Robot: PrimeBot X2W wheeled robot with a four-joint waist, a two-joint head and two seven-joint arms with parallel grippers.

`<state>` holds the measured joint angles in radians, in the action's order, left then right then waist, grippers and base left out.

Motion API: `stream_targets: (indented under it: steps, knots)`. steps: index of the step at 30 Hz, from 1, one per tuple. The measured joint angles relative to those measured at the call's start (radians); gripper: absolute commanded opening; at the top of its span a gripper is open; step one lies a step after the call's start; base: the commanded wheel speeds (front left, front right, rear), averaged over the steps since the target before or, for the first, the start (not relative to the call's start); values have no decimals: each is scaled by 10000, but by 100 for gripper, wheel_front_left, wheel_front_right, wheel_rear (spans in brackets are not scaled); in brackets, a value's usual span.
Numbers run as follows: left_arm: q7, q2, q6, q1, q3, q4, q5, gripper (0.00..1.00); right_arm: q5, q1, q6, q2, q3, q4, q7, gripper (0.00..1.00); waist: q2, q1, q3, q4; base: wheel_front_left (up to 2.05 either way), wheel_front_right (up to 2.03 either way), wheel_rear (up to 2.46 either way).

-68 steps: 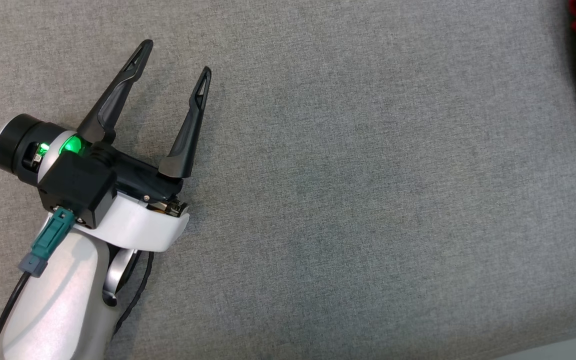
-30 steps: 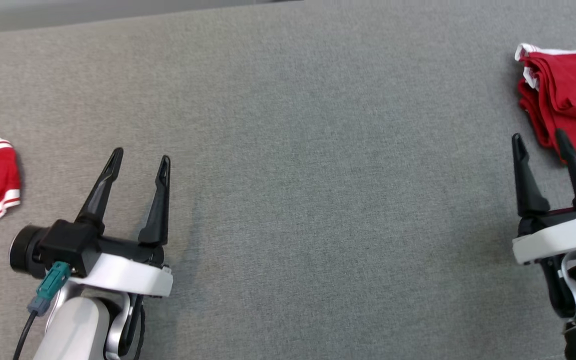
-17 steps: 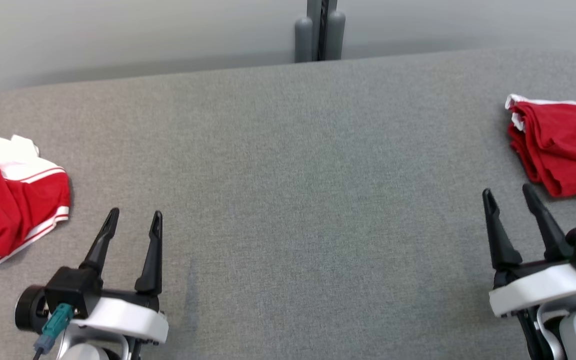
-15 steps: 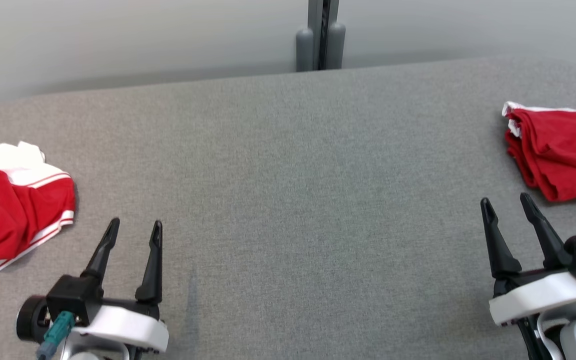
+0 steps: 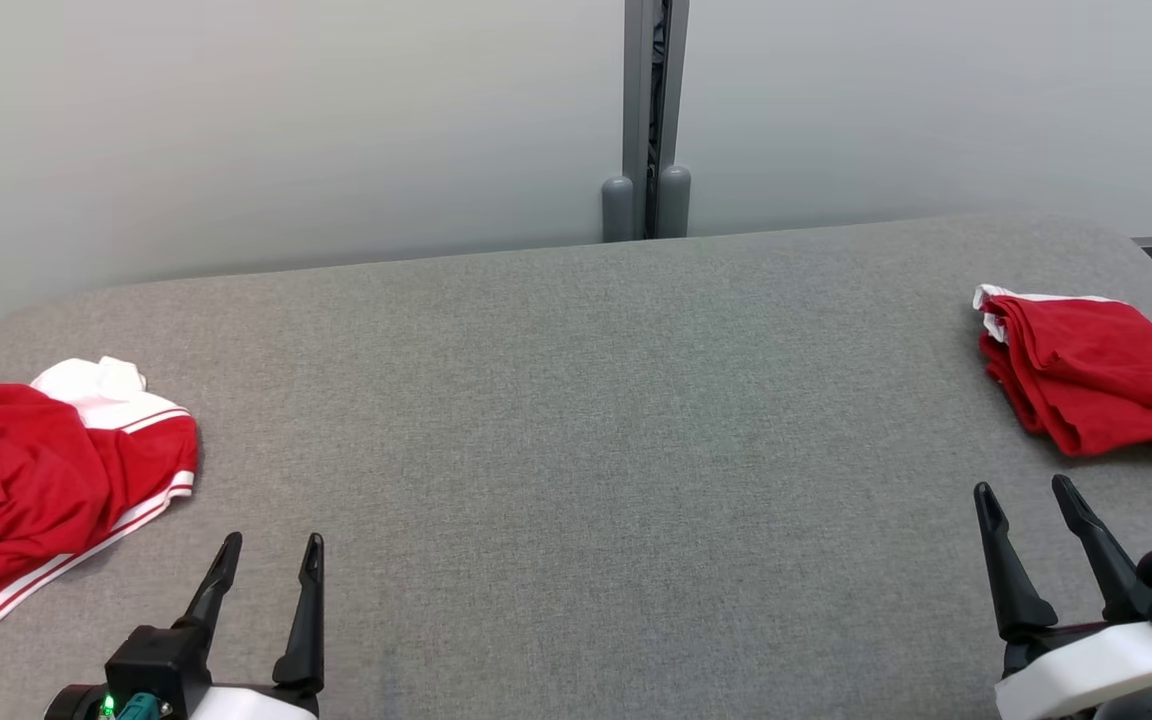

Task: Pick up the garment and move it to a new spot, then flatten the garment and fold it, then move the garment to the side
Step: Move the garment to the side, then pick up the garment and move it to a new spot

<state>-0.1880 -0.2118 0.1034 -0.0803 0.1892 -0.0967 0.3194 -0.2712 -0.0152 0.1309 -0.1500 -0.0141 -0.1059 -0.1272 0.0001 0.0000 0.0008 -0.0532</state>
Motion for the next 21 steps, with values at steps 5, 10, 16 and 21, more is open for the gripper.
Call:
stream_targets:
  steps: [5,10,16,21]
  knots:
    - [44,-46,56,-95,-23,94,48,100,2,-152,0,15,46,255,150,100,0,0,-45,112,0,0,0]
    - [44,-82,81,-114,-35,77,88,100,12,-158,0,44,58,336,213,100,0,0,-34,178,0,0,0]
    - [42,-84,121,-89,12,54,161,100,10,-195,0,50,82,372,251,100,0,0,-6,220,0,0,0]
    - [27,-113,121,-47,25,15,169,100,8,-203,0,50,81,374,255,100,0,0,-11,249,0,0,0]
